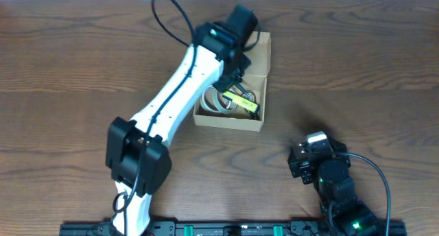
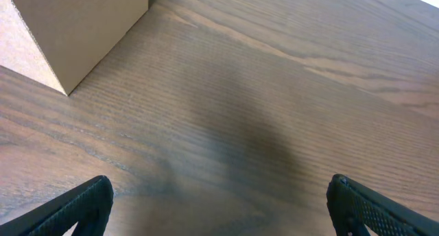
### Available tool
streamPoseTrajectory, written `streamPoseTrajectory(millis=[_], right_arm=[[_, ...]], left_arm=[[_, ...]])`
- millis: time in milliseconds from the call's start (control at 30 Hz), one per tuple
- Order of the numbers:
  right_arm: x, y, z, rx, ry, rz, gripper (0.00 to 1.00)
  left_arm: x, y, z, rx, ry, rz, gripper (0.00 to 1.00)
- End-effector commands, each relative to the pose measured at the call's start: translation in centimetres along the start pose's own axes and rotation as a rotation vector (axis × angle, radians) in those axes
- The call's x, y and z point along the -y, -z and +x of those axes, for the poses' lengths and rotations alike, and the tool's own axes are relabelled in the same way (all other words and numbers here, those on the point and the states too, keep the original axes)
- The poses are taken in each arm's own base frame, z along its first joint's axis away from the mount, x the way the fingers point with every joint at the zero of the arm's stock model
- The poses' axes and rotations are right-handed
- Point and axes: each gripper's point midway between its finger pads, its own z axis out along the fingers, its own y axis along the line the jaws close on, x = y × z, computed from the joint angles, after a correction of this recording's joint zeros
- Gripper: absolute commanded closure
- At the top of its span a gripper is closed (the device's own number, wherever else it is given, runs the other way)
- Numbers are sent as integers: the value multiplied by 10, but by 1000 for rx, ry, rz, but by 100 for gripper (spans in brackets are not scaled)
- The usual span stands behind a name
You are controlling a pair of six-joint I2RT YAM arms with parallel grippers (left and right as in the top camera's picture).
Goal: Pack container
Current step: 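Carry the pen into the box and release it with the left gripper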
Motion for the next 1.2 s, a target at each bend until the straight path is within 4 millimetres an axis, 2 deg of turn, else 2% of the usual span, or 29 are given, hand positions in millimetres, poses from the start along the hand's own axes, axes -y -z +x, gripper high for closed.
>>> streamPoseTrajectory(millis=[0,100,200,433,667,733,800,1000,1067,1133,1167], right_arm=[[3,0,1,1,-5,12,1],[3,0,1,1,-5,12,1],[3,0,1,1,-5,12,1],[3,0,1,1,-5,12,1],[3,0,1,1,-5,12,1],[3,0,1,1,-5,12,1],[3,0,1,1,-5,12,1],[3,0,1,1,-5,12,1],[3,0,1,1,-5,12,1],[3,0,1,1,-5,12,1],[3,0,1,1,-5,12,1]], left_arm=[[2,-13,19,-31,35,11,93],[1,-26,28,-38,64,13,93],[-8,-34,35,-44,100,-18,92],[-24,-59,40,-57,168,-48,91],[-26,-75,43,-70,186,-25,78],[-27,-75,42,-66,186,-27,76],[-26,-75,42,-66,186,-22,69],[-19,-71,39,-58,185,7,68],[-16,-62,36,-39,185,29,68],[-11,-44,29,-3,185,67,65],[-7,-26,22,35,187,105,55]])
